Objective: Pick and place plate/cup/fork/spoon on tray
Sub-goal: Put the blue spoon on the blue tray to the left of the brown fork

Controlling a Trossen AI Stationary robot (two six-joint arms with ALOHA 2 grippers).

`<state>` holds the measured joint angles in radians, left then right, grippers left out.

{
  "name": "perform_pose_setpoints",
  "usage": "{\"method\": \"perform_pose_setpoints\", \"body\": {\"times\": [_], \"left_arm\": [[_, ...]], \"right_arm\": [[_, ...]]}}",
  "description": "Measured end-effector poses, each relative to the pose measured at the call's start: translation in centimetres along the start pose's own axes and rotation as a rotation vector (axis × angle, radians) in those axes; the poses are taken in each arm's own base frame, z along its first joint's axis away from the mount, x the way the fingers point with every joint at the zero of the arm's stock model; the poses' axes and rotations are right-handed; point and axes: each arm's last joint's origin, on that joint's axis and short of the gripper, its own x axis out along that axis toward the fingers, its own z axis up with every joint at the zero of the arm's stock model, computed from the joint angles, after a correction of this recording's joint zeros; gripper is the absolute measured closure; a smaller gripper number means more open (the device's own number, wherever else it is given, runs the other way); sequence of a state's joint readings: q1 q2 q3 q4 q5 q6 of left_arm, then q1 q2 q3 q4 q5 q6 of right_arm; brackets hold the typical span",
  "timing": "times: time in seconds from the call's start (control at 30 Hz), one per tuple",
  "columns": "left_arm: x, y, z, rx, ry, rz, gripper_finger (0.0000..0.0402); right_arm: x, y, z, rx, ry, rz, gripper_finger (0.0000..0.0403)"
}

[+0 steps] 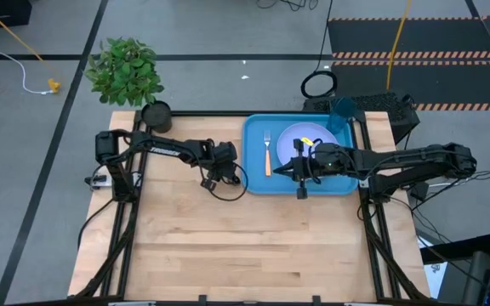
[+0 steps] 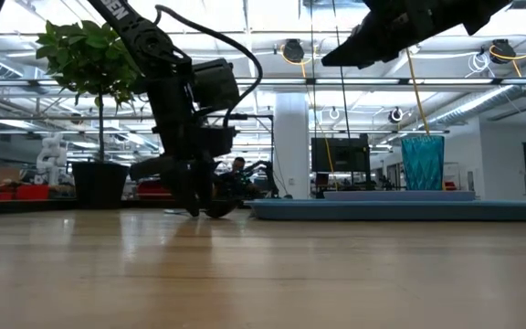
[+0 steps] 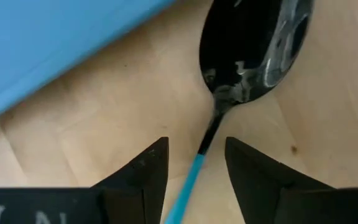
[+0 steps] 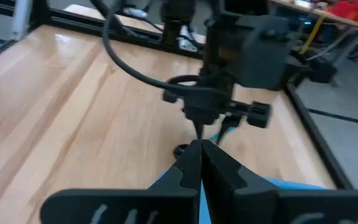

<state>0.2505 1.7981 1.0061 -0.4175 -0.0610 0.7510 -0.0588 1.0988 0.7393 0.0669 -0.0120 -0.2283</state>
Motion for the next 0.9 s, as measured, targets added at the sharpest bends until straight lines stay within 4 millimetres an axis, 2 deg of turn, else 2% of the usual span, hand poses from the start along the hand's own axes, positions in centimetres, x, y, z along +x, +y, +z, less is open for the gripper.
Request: {"method": "perform_pose_setpoints", "body": {"times": [0.23,0.5,0.77,0.9], "left_arm": [[0.3,0.0,-0.2,-0.004,-0.016,-0.039,0.0295],[0.2,-0.3,-0.3,-0.003,-0.004,-0.063,0.0387],[0.0,-1.2,0.3,-0.02,0.019,-0.056,0.0374],[-0.1,-1.7,0.7,-0.013,0.033,-0.041,0.0386]], "right_arm": [[-1.6,-0.3,0.8,0.015,-0.046,-0.052,0.0403],[-3.2,-0.4,1.4,0.033,-0.092,-0.062,0.0403],[-4.0,-0.4,1.5,0.038,-0.096,-0.063,0.0403],[-4.1,-0.4,1.5,0.052,-0.092,-0.061,0.0403]]}}
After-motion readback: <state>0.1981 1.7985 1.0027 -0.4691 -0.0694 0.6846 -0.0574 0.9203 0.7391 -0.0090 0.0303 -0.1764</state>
